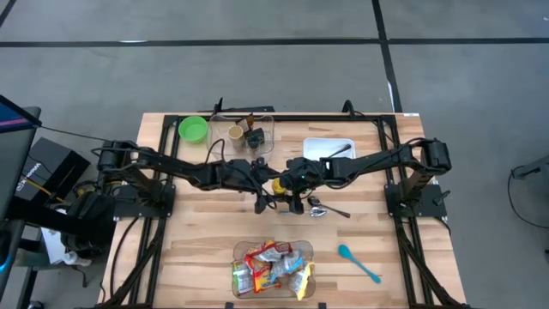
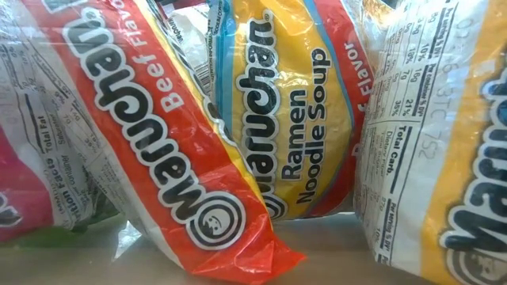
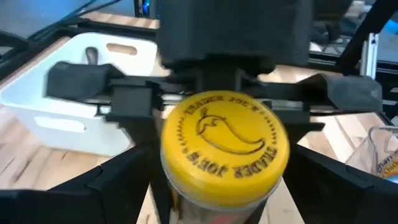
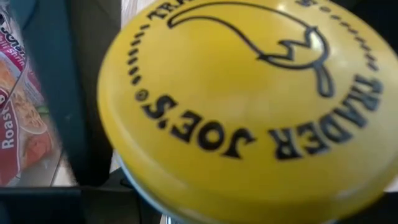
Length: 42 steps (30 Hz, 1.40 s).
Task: Pick & Place Food Item
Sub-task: Put the yellow seasoning bottle into the top transparent bin
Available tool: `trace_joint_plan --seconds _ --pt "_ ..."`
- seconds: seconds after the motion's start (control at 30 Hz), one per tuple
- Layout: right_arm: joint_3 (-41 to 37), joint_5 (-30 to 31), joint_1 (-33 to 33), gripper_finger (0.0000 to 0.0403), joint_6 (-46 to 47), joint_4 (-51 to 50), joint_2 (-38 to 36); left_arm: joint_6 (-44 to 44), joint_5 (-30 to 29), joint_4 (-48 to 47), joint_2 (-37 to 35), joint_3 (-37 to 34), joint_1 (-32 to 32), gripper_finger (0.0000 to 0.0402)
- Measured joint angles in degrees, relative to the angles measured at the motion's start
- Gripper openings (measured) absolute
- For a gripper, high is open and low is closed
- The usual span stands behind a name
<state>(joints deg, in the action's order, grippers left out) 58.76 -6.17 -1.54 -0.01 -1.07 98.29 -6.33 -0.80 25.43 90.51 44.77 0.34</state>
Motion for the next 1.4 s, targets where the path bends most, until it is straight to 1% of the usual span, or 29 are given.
trace_joint_plan --seconds 0.27,0.63,0.97,1.2,1.4 --pt "0.0 0.0 0.0 0.0227 0.6 -0.4 0.0 0.1 0.2 1.2 0.5 0.0 0.2 0.0295" --pt "0.0 0.0 0.0 0.0227 0.6 -0.8 0.0 0.1 0.1 1.6 0.5 0.0 0.2 0.0269" --pt "0.0 -0.1 0.0 0.0227 0.9 -0.8 0.0 0.3 -0.3 0.9 0.4 0.0 0.2 0.0219" --pt "0.0 -0.1 0.0 0.0227 0.9 -0.8 0.0 0.3 -0.2 0.8 0.4 0.0 0.2 0.0227" --pt "0.0 -0.1 0.0 0.0227 0.9 -0.8 0.0 0.2 -0.2 0.7 0.4 0.0 0.2 0.0212"
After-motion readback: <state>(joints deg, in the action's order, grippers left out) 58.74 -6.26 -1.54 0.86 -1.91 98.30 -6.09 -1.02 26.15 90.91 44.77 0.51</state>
